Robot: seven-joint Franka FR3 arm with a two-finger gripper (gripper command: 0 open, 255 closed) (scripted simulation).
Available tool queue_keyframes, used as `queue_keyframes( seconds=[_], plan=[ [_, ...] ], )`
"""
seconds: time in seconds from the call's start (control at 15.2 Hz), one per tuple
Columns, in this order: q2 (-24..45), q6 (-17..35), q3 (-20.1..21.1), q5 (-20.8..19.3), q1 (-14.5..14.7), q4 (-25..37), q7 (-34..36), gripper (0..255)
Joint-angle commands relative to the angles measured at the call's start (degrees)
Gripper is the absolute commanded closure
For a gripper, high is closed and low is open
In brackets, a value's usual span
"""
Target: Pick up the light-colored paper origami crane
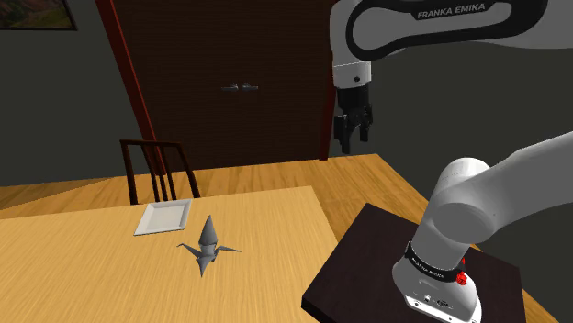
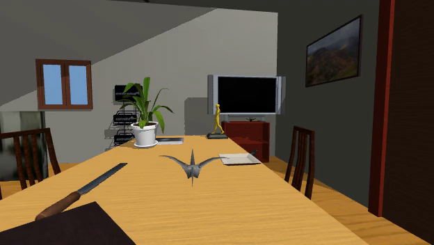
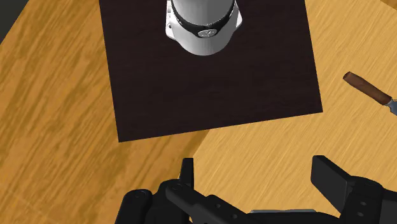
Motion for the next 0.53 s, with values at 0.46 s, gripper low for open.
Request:
queue_keyframes(
  seconds=[0.46],
  plan=[
    [8.75,11.76,5.48,5.66,2.11,-2.43,7.58,0]
  ],
)
